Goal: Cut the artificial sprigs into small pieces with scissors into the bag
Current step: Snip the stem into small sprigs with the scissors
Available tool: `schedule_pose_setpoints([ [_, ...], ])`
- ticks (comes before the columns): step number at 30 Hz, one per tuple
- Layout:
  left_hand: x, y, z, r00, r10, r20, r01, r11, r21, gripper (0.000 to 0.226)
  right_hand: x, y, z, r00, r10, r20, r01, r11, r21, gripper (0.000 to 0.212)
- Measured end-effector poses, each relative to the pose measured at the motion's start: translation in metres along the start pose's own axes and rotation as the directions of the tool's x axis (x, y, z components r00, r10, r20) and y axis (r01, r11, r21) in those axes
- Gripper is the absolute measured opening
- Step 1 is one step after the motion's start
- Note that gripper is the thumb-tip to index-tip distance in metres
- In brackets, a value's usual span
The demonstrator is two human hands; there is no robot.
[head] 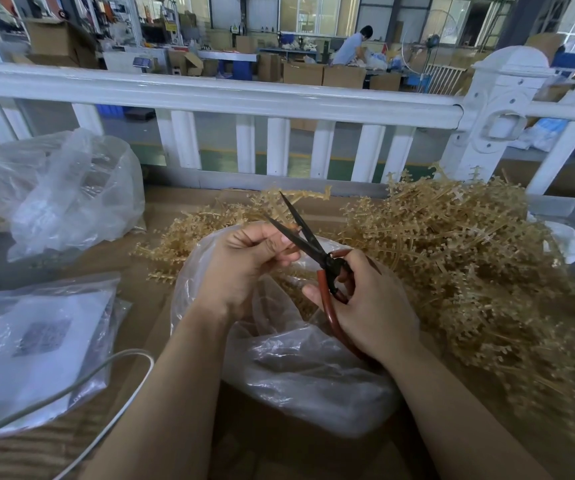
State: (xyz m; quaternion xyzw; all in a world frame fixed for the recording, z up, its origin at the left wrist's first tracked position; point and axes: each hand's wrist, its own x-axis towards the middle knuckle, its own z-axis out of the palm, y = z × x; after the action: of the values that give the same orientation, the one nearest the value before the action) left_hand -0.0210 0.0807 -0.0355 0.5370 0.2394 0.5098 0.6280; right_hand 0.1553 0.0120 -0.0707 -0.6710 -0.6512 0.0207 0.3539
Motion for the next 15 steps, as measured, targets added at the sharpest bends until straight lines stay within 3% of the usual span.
schedule_pose_setpoints([
  [9,0.0015,-0.0032,-0.0004,1.0,0.007,-0.01,-0.007,1.0,0.015,0.01,-0.0022,0.0016,0.0017,0.995,0.072,-0.074,-0.073,0.997,-0.011,0.067],
  [15,0.0016,-0.0044,-0.0012,1.0,0.015,-0.016,-0.015,1.0,0.015,0.01,-0.0023,-0.0001,-0.0006,0.994,0.028,-0.11,-0.038,0.995,-0.09,0.077],
])
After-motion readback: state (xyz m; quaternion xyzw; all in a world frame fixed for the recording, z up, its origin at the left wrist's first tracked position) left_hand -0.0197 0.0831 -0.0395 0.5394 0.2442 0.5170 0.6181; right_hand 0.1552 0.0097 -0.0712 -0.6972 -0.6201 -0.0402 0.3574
